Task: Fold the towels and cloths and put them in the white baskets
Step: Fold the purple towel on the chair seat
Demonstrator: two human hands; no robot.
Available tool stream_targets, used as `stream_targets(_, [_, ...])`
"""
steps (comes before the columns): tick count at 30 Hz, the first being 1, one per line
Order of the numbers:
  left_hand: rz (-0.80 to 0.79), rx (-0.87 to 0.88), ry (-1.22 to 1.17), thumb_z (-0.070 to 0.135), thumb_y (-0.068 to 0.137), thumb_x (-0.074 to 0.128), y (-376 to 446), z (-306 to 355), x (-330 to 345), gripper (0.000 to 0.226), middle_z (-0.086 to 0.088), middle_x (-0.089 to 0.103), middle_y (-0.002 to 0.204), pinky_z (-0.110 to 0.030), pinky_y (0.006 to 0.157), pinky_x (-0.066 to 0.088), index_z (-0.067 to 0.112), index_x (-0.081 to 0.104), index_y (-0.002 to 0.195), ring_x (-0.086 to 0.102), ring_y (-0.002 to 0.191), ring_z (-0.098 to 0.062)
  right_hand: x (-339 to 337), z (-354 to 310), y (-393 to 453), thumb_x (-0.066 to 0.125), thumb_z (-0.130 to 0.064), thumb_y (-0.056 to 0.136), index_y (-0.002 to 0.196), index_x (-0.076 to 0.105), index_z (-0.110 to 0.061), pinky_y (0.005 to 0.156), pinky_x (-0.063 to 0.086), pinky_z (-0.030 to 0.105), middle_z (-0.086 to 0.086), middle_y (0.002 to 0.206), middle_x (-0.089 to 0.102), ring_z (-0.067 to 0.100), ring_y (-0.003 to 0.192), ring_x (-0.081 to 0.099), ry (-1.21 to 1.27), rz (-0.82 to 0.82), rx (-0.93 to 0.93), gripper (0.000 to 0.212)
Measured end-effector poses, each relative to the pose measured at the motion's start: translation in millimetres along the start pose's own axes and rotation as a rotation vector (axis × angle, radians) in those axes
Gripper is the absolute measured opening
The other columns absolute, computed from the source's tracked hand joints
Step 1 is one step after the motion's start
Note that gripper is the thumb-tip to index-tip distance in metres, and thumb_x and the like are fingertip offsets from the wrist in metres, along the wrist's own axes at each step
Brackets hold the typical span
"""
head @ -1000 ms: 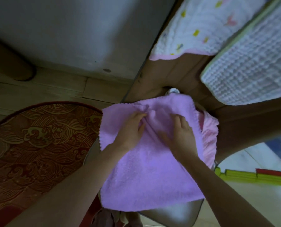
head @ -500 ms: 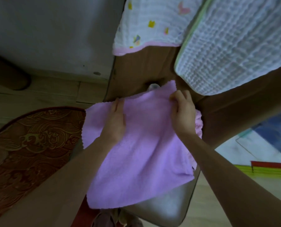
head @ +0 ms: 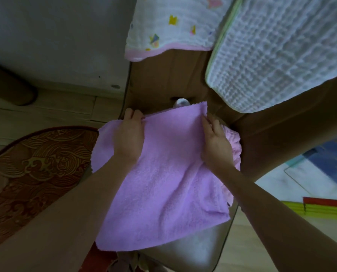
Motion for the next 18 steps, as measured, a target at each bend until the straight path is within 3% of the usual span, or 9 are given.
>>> stream_targets(3, [0.078, -0.048, -0.073, 0.009, 0.100, 0.045, 3, 5, -6, 0.017, -0.021, 0.054, 0.120, -0.046, 0.069, 0.049, 0.000, 0.059, 0.106, 0.059, 0.084, -0.039, -2, -3, -1, 0.042, 0.019, 0.075, 0.150, 0.026, -0.001, 0.100, 0.042, 0.035, 0.019, 0.156, 0.025, 0.034, 0.140, 0.030, 0.015, 0.054, 0.007, 0.079])
stream_targets(7, [0.114, -0.056, -0.118, 0.004, 0.098, 0.046, 8, 10, -1, 0.017, -0.021, 0.052, 0.124, -0.034, 0.069, 0.041, -0.001, 0.058, 0.109, 0.058, 0.087, -0.038, 7, 1, 12, 0.040, 0.008, 0.088, 0.153, 0.020, -0.010, 0.108, 0.033, 0.036, 0.013, 0.159, 0.016, 0.029, 0.144, 0.020, 0.078, -0.012, 0.059, 0.070])
stream_targets(9, [0.105, -0.047, -0.180, 0.001, 0.096, 0.049, 2, 14, 3, 0.023, -0.021, 0.047, 0.131, -0.029, 0.080, 0.040, 0.000, 0.055, 0.119, 0.057, 0.098, -0.036, 9, 2, 13, 0.043, -0.001, 0.095, 0.153, 0.021, -0.012, 0.111, 0.028, 0.034, 0.011, 0.160, 0.015, 0.026, 0.146, 0.017, 0.158, -0.024, 0.074, 0.063])
stream_targets(13, [0.098, 0.086, -0.311, 0.004, 0.094, 0.053, -24, 29, 8, 0.043, -0.015, 0.033, 0.149, -0.018, 0.106, 0.026, 0.005, 0.044, 0.136, 0.038, 0.132, -0.026, -5, -6, -12, 0.047, -0.012, 0.099, 0.150, 0.030, -0.007, 0.112, 0.010, 0.008, 0.011, 0.156, 0.028, 0.020, 0.144, 0.023, 0.308, 0.109, 0.031, 0.054])
stream_targets(15, [0.059, 0.234, -0.321, 0.007, 0.095, 0.050, -36, 39, 9, 0.040, -0.016, 0.038, 0.147, -0.013, 0.110, 0.018, 0.004, 0.048, 0.135, 0.034, 0.136, -0.025, -16, -7, -39, 0.045, -0.017, 0.098, 0.144, 0.040, -0.004, 0.112, 0.018, 0.012, 0.011, 0.148, 0.041, 0.018, 0.139, 0.033, 0.354, 0.177, 0.051, 0.048])
stream_targets(18, [-0.071, 0.433, -0.332, 0.019, 0.095, 0.042, -54, 56, 13, 0.041, -0.017, 0.050, 0.138, -0.027, 0.111, 0.026, 0.001, 0.054, 0.129, 0.039, 0.131, -0.026, -27, 0, -86, 0.043, -0.020, 0.096, 0.127, 0.055, -0.005, 0.097, 0.041, 0.029, 0.008, 0.123, 0.061, 0.023, 0.113, 0.056, 0.380, 0.284, 0.178, 0.036])
Point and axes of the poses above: each hand's wrist, its own y-axis towards the middle knuckle, its own x-axis out of the palm, z = x × y, the point moved 2 cm from there along y, towards the middle knuckle
